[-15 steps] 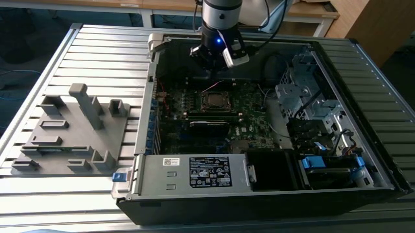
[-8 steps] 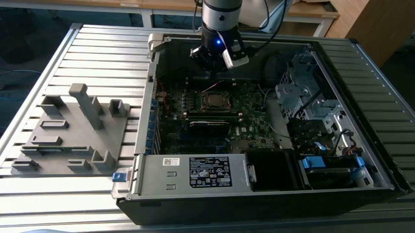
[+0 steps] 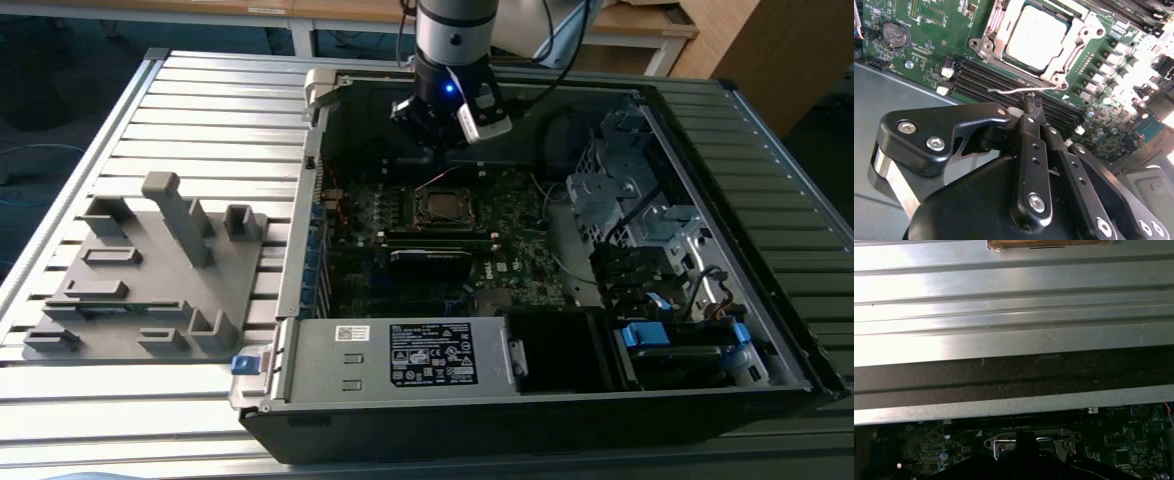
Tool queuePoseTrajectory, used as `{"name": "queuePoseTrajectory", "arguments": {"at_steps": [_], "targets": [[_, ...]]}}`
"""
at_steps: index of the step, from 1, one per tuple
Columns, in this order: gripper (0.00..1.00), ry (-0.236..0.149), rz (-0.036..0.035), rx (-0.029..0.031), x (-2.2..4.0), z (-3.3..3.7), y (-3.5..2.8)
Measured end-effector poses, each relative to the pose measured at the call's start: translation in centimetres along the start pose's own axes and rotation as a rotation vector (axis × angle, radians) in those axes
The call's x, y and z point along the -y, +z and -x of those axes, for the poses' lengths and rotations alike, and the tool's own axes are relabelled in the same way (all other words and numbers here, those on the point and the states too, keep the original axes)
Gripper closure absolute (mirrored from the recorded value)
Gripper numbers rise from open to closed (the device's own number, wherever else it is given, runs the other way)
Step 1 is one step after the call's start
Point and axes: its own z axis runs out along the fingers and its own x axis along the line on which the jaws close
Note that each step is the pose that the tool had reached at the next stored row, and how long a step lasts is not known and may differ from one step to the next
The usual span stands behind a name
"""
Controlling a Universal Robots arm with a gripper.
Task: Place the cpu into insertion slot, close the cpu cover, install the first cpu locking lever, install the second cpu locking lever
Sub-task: 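Install the first cpu locking lever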
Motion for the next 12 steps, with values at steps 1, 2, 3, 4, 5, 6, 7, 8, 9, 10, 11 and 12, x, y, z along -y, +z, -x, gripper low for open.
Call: {"name": "queuePoseTrajectory", "arguments": {"at_steps": [1, 2, 3, 4, 5, 6, 7, 8, 9, 10, 11, 12], "targets": [[0.90, 0.000, 0.0000, 0.0000, 0.00, 0.00, 0.03], [0.90, 0.000, 0.0000, 0.0002, 0.01, 0.00, 0.06], [0.90, 0.000, 0.0000, 0.0002, 0.01, 0.00, 0.09], [0.90, 0.000, 0.0000, 0.0002, 0.01, 0.00, 0.13], [0.90, 0.000, -0.0001, 0.0003, 0.01, 0.00, 0.15], [0.90, 0.000, -0.0001, 0.0003, 0.02, 0.00, 0.17], [0.90, 0.000, 0.0000, 0.0003, 0.02, 0.00, 0.20], [0.90, 0.000, -0.0001, 0.0003, 0.02, 0.00, 0.21], [0.90, 0.000, 0.0000, 0.0003, 0.02, 0.00, 0.25], [0.90, 0.000, 0.0000, 0.0004, 0.02, 0.04, 0.25], [0.90, 0.000, 0.0000, 0.0004, 0.02, 0.04, 0.25], [0.90, 0.000, 0.0000, 0.0003, 0.02, 0.04, 0.25]]}}
